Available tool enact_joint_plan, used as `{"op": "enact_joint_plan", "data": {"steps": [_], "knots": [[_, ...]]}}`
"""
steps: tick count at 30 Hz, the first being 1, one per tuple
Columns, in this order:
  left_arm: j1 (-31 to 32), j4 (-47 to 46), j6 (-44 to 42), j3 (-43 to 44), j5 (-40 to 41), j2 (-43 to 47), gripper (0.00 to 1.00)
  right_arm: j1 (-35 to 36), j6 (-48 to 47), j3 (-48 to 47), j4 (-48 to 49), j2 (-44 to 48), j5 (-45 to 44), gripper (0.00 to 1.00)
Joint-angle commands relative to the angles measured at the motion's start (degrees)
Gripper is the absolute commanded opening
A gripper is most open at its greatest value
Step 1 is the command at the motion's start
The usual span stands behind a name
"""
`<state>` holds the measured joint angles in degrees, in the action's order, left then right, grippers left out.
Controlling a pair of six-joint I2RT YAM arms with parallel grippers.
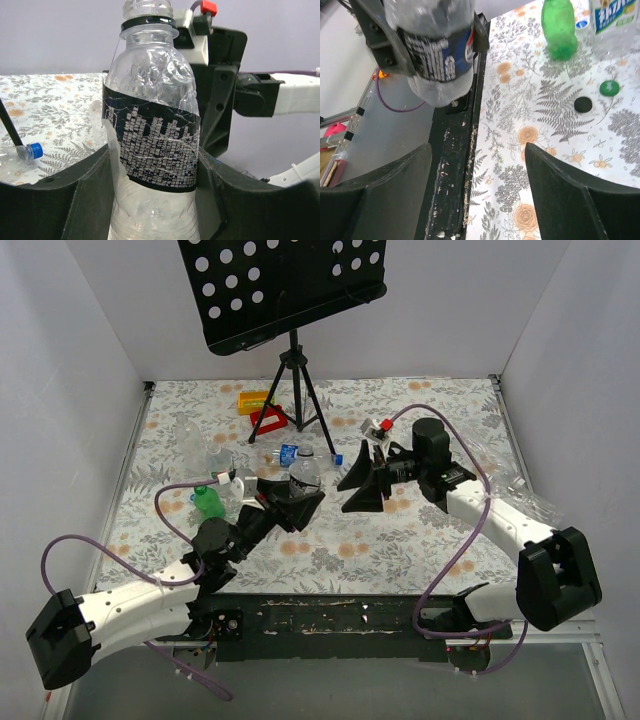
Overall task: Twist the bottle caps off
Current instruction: Place the plastic bottle at the center of the board.
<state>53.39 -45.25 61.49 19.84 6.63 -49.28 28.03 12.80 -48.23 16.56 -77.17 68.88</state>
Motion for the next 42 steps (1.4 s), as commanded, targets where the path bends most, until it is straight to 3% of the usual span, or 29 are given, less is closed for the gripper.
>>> {"op": "enact_joint_plan", "data": {"steps": [1, 9, 14, 17, 20, 23, 24, 30, 33, 42], "knots": [[0.1, 6.3, -3.5, -0.2, -6.1, 2.5, 0.13, -0.3, -4.1, -7.7, -3.6, 1.4, 1.6, 0.82], [0.1, 8.7, -4.1, 2.6, -11.3, 0.9, 0.13, 1.2, 17.0, -16.3, 6.3, -3.7, -3.1, 0.82], [0.1, 7.9, -3.9, 3.0, -12.0, -0.6, 0.14, 4.7, 18.7, -16.5, 5.7, -4.9, -4.8, 0.78], [0.1, 7.9, -3.8, 3.2, -11.8, -1.0, 0.14, 5.5, 18.3, -16.7, 5.2, -5.4, -5.0, 0.66], [0.1, 8.1, -3.8, 3.0, -11.5, -1.4, 0.15, 5.5, 17.6, -16.8, 5.3, -5.4, -4.8, 0.4], [0.1, 9.3, -3.8, 3.5, -11.1, -1.6, 0.26, 5.4, 16.4, -16.9, 5.2, -5.4, -4.1, 0.1], [0.1, 10.0, -3.8, 3.6, -10.9, -1.5, 0.31, 5.5, 14.6, -17.2, 3.9, -5.3, -4.1, 0.02], [0.1, 19.1, -4.8, 7.4, -9.3, -0.2, 0.76, 7.3, -5.5, -22.8, -15.5, -4.1, -10.5, 0.01], [0.0, 26.9, -6.6, 11.8, -9.1, -0.9, 0.93, 9.9, -15.7, -27.1, -27.0, -4.5, -16.1, 0.01], [0.0, 48.0, -14.0, 23.1, -9.2, -4.5, 0.97, 15.8, -30.5, -33.4, -41.1, -5.2, -33.4, 0.01]]}}
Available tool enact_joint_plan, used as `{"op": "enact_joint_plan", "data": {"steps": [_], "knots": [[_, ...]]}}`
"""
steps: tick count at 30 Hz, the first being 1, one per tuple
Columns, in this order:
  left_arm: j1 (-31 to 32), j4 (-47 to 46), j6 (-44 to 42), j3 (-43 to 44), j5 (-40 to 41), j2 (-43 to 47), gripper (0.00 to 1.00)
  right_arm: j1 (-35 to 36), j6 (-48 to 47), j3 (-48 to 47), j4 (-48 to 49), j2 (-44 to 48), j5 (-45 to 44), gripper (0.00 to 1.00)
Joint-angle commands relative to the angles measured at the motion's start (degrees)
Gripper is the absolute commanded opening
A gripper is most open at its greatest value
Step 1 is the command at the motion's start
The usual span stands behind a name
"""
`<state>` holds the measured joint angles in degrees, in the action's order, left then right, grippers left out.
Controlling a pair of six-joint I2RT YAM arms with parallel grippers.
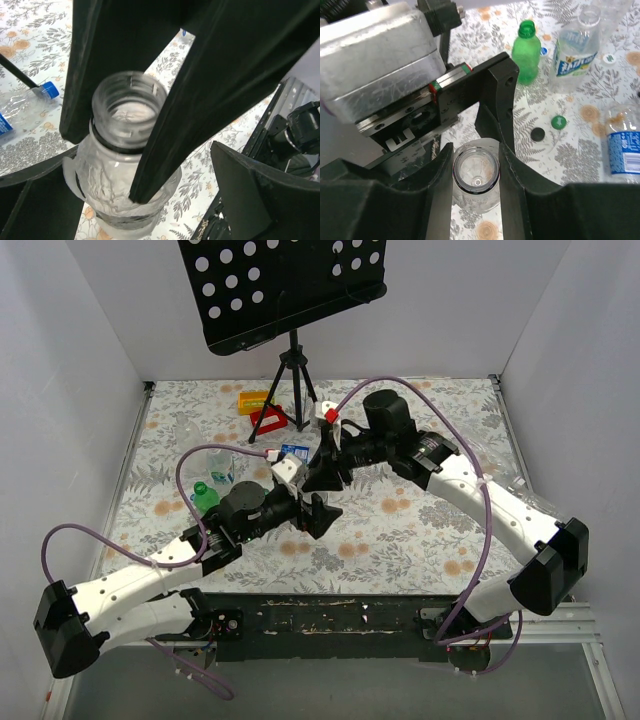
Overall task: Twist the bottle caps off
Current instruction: Place the plastic bottle at the center of the board.
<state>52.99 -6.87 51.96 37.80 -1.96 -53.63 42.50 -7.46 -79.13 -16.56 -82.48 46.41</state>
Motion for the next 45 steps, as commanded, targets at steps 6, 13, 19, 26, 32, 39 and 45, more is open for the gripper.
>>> {"op": "enact_joint_plan", "data": {"steps": [6, 13, 19, 26, 32, 39, 45], "knots": [[0.4, 14.5, -7.0, 8.9, 3.0, -1.9, 0.84, 3.2, -12.5, -2.4, -9.0, 0.2, -15.8, 0.01], [0.4, 15.0, -8.0, 9.4, 2.0, -4.6, 0.63, 3.3, -12.0, -2.3, -8.6, 0.0, -15.1, 0.01], [0.4, 12.2, -7.3, 8.3, 2.1, -4.6, 0.7, 3.3, -9.9, -1.8, -7.9, -0.2, -11.5, 0.01], [0.4, 9.3, -6.0, 6.8, 2.0, -5.1, 0.73, 3.3, -7.7, -1.5, -7.0, -0.4, -9.2, 0.01], [0.4, 8.2, -5.9, 5.6, 2.5, -4.6, 0.52, 2.6, -6.1, -1.2, -6.3, -0.4, -8.2, 0.01], [0.4, 11.2, -6.8, 5.9, 2.0, -3.4, 0.22, 1.9, -6.2, -1.3, -6.1, -0.5, -8.1, 0.43], [0.4, 13.4, -6.4, 2.7, 2.0, 1.1, 0.17, -2.9, -5.5, -1.6, -5.3, 0.9, -4.0, 0.75]]}}
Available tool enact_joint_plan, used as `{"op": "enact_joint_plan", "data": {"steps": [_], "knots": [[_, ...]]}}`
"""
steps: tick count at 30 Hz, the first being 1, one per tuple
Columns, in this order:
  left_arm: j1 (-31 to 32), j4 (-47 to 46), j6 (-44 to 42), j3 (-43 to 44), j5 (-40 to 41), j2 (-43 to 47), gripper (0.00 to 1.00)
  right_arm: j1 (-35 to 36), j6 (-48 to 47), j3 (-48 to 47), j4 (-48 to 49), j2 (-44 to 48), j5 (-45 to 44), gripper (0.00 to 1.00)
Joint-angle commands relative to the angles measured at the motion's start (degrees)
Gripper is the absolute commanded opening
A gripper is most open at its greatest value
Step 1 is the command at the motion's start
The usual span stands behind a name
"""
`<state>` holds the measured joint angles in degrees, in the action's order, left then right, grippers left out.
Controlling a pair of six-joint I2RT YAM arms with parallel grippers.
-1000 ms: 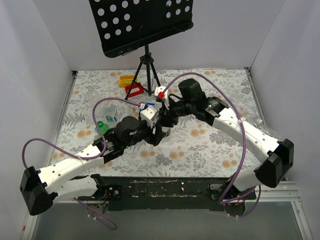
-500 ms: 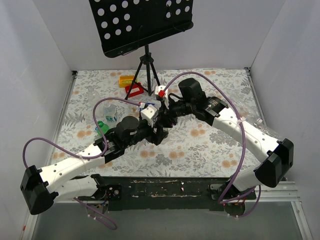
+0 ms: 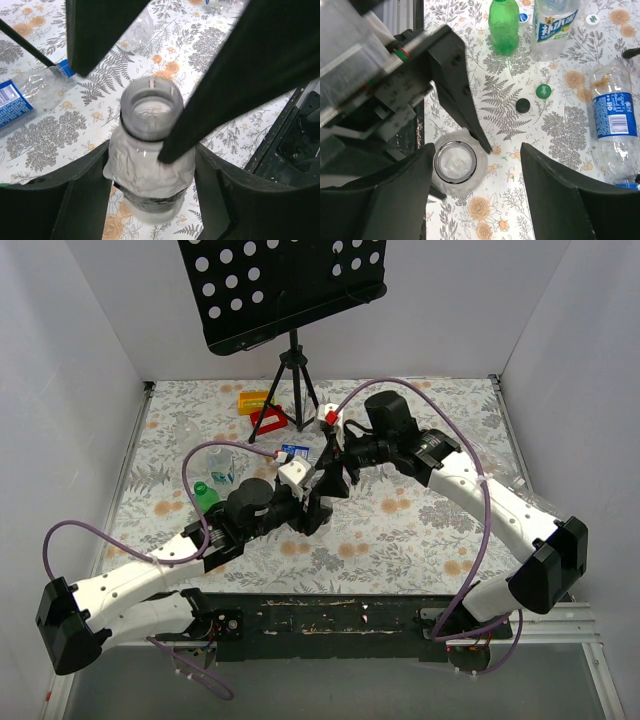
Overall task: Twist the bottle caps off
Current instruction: Place the plastic bottle at the center of the board.
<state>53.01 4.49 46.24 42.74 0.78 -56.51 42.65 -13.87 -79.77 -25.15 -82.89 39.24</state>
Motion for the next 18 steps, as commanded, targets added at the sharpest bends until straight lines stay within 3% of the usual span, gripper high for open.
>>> {"op": "enact_joint_plan", "data": {"steps": [1, 14, 18], "knots": [[0.3, 2.1, -0.6, -2.7, -0.8, 4.8, 0.17, -3.5, 1.1, -0.6, 3.5, 1.7, 3.7, 0.75], [0.3, 3.3, 0.3, -7.5, 0.5, 7.9, 0.14, -7.8, 4.0, 4.8, 8.4, 4.8, 13.2, 0.77], [0.2, 3.6, 0.7, -8.7, 5.6, 9.0, 0.11, -11.4, 6.0, 6.8, 11.6, 6.2, 17.3, 0.77]]}}
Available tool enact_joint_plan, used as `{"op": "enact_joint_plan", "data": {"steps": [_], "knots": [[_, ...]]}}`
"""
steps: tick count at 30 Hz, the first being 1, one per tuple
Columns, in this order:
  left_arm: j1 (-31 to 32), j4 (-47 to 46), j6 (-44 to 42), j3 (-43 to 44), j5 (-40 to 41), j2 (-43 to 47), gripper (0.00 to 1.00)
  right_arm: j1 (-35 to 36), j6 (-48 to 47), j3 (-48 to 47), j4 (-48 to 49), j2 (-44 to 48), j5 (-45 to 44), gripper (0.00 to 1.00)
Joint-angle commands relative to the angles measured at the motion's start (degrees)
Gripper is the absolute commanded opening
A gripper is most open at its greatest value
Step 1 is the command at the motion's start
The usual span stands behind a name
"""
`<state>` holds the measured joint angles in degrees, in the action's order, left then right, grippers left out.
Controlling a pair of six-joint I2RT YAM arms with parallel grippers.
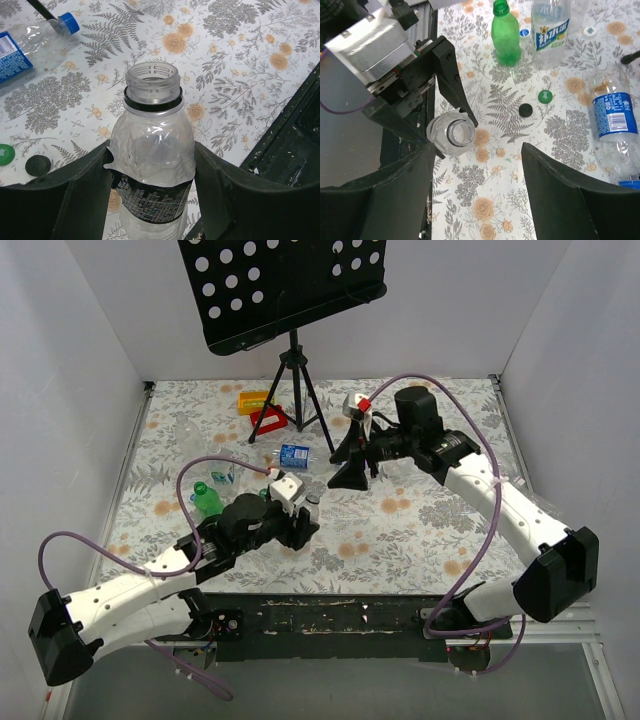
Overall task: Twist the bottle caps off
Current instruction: Place the plastic bottle at the center of the board.
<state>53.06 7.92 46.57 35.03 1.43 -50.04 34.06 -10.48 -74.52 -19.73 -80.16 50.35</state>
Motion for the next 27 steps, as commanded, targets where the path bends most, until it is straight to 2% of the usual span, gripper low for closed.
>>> {"op": "enact_joint_plan", "data": {"steps": [1, 6, 11, 13, 17, 21, 27], "knots": [[0.2, -0.2, 0.5, -1.5, 7.6, 3.3, 0.11, -4.2, 3.2, 2.8, 7.1, 3.9, 7.0, 0.77], [-0.7, -7.6, -0.1, -7.9, 24.2, 9.2, 0.1, -8.5, 3.7, 12.1, 13.2, 5.4, 9.5, 0.77], [-2.3, -23.1, -3.5, -16.8, 26.7, 14.4, 0.11, -8.6, -4.0, 16.8, 12.4, 4.7, 15.5, 0.77], [-2.5, -27.8, -5.2, -20.3, 32.2, 15.1, 0.11, -8.7, -4.7, 18.7, 14.0, 4.7, 17.6, 0.77], [-4.4, -43.6, -8.3, -29.2, 38.2, 15.5, 0.12, -8.7, -4.6, 20.7, 16.6, 4.7, 19.1, 0.78], [-5.9, -57.3, -10.9, -36.2, 40.3, 12.8, 0.12, -8.8, -5.9, 22.5, 17.1, 3.9, 19.5, 0.78], [-10.6, -64.6, -12.4, -36.1, 38.1, 4.2, 0.14, -8.8, -7.4, 24.5, 18.0, 2.7, 20.6, 0.78]]}}
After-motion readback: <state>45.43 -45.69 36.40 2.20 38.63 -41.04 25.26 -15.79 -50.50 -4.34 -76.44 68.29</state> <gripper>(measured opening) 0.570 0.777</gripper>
